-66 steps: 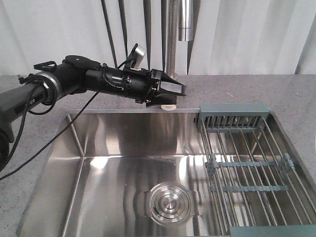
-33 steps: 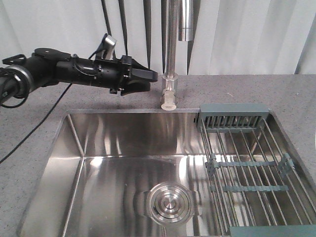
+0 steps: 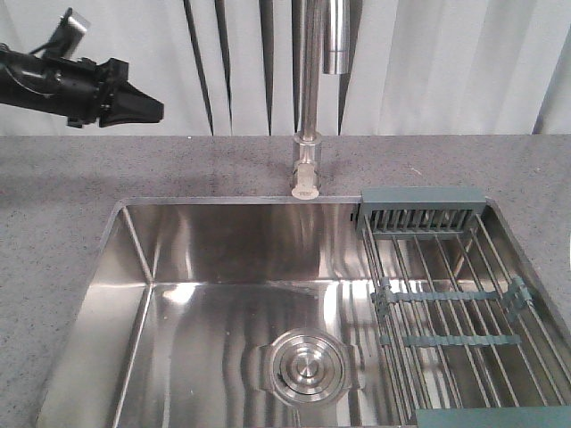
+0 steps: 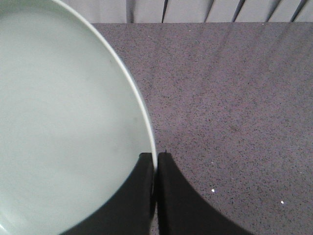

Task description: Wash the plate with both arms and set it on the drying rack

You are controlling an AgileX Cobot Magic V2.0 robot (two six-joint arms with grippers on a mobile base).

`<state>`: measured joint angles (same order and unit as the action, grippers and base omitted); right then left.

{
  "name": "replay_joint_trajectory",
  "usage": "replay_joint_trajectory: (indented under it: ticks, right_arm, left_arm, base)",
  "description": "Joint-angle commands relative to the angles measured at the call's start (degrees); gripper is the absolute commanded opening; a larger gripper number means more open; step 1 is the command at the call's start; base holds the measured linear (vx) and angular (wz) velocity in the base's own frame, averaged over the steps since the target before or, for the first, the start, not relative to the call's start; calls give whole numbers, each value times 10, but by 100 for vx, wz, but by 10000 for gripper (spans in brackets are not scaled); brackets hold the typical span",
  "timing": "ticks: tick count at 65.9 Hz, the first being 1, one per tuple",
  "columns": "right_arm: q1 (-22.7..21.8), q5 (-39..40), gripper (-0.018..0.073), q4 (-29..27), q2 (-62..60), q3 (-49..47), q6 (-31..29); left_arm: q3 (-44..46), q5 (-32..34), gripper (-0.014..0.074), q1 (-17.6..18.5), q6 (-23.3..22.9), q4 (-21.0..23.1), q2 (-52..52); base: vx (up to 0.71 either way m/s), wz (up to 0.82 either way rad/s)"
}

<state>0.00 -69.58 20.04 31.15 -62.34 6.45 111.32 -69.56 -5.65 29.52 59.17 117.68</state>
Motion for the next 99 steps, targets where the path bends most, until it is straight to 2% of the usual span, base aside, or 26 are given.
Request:
replay_joint_trajectory:
  ticks: [1,15,22,27,36,40,51,60,70,82,99]
  right_arm:
    - [-1,45,-3,15,5,-13,-4]
    - [-1,58,-3,12,5,-13,-4]
    - [-1,65,-3,-4,9,-13,-4]
    - [-1,68,-3,-18,20,-13,-7]
    - [-1,77,-3,-45,46,-13,-34]
    - [-1,84,-3,-59,62,-13,-44]
    - [-1,117,-3,-93,97,-13,-69]
    - [-1,132,-3,-88,127,-13,-77]
    - [0,151,-3,-117,164,-13,-90]
    - [0,170,-3,-207,232,-14,-168]
    - [0,167,-3,-417,320,-15,-326]
  left_arm:
    - [16,-11,-8,-11,-25,-55,-82]
    - [15,-11,-8,-22,-108,-225,-172]
    - [15,-11,-8,-22,-133,-271,-213]
    - [3,-11,-8,-22,-134,-291,-245]
    - [-67,-6,-8,-22,-131,-307,-317]
    - [-120,8,-8,-22,-113,-308,-350]
    - [-294,78,-8,-22,-104,-323,-453]
    - [-449,149,-8,-22,-103,-334,-535]
    - [-574,210,-8,-22,-103,-341,-615]
    - [-647,246,-7,-22,-103,-341,-682]
    - [-660,249,-7,-22,-103,-346,-726]
  base:
    - [0,0]
    - [0,0]
    - [0,0]
    - [0,0]
    - [0,0]
    - [0,0]
    - [0,0]
    - [0,0]
    - [0,0]
    - [0,0]
    - [0,0]
